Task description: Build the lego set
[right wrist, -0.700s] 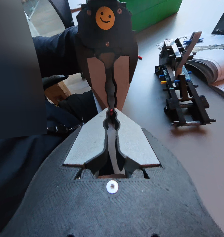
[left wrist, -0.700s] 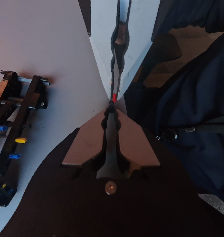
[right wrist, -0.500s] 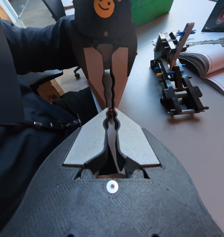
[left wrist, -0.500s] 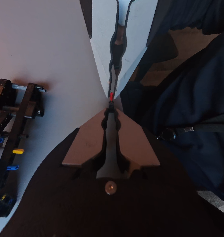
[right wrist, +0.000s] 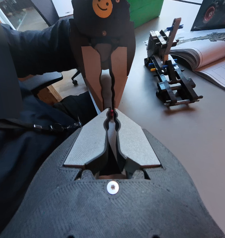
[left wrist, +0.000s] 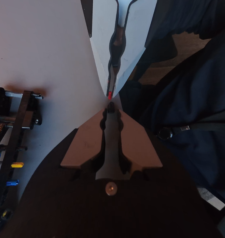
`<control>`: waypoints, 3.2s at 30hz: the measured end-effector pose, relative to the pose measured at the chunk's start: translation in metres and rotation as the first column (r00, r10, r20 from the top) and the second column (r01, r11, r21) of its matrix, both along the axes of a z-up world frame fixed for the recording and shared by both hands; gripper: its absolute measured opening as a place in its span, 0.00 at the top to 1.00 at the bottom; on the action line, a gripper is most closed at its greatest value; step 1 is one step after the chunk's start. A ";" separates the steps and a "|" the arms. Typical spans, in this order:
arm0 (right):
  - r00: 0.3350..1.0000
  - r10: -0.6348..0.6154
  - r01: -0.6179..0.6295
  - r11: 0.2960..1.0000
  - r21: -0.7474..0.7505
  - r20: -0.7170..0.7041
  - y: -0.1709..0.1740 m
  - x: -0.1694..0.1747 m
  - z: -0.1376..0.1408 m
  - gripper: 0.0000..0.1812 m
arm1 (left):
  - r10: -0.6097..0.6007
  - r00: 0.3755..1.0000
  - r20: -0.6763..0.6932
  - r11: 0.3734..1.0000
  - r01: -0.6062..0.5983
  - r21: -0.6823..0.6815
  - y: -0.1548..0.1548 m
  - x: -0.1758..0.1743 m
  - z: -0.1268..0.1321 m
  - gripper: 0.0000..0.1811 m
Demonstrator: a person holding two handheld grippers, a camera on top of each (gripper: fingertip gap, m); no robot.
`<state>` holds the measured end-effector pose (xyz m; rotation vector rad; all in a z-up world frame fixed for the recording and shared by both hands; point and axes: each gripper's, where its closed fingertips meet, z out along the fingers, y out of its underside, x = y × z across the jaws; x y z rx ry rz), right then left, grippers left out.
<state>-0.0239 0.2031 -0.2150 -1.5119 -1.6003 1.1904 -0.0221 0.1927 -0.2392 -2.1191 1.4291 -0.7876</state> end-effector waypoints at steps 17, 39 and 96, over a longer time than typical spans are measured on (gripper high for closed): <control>1.000 0.016 -0.017 1.000 -0.016 -0.024 -0.003 0.000 0.004 1.00 | 0.005 0.995 0.104 1.000 -0.004 -0.004 0.002 0.007 0.007 0.94; 0.999 -0.014 0.012 0.999 0.044 0.031 -0.005 0.000 0.000 1.00 | 0.022 0.994 0.105 1.000 -0.022 -0.001 0.003 0.009 0.006 0.97; 0.999 0.025 -0.031 0.993 0.113 0.046 -0.008 0.002 0.000 1.00 | 0.047 0.993 0.108 0.996 -0.055 0.065 0.002 0.012 0.006 0.97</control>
